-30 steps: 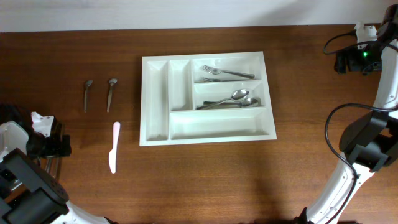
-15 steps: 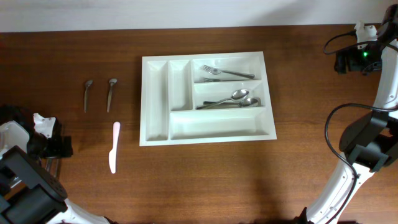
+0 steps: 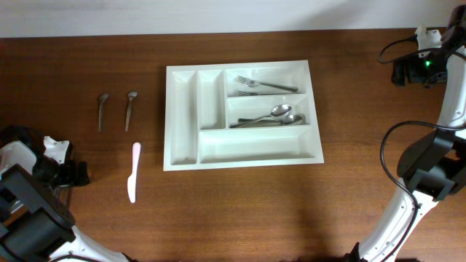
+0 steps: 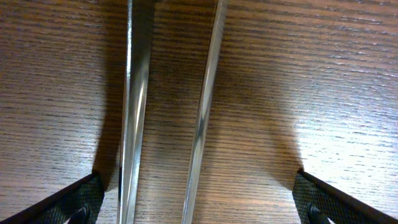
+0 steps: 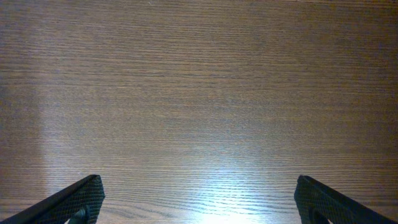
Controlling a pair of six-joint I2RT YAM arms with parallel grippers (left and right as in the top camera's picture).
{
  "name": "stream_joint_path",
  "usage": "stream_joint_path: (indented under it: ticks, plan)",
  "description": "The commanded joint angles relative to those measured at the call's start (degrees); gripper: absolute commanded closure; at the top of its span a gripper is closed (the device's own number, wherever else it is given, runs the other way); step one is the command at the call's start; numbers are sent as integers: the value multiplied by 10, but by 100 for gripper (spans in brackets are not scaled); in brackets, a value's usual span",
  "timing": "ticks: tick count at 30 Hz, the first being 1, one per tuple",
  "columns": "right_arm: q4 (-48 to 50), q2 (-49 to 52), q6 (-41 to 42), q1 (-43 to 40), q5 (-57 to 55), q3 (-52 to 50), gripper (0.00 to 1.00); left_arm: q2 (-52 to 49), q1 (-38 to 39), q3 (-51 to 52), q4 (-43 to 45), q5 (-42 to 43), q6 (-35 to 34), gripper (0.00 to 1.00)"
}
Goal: Pack container
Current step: 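Lower the left gripper onto the metal tongs and close on them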
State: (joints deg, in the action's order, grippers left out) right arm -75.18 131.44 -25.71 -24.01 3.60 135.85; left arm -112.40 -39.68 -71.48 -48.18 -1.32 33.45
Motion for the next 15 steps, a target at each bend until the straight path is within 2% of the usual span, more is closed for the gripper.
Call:
stream_joint_path:
  ticks: [1, 4, 7, 11, 13, 15]
  plan:
    - [0, 4, -2, 0, 7, -3, 1, -12, -3, 2, 9, -2, 9, 1]
    - [0, 4, -2, 0, 7, -3, 1, -12, -3, 2, 11, -2, 9, 1]
    - [0, 4, -2, 0, 7, -3, 1, -12, -3, 2, 13, -2, 9, 23]
    - [0, 4, -2, 0, 7, -3, 1, -12, -3, 2, 13, -2, 9, 38]
    - [0, 4, -2, 0, 7, -3, 1, -12, -3, 2, 13, -2, 9, 53]
    - [0, 4, -2, 0, 7, -3, 1, -12, -3, 2, 13, -2, 9, 62]
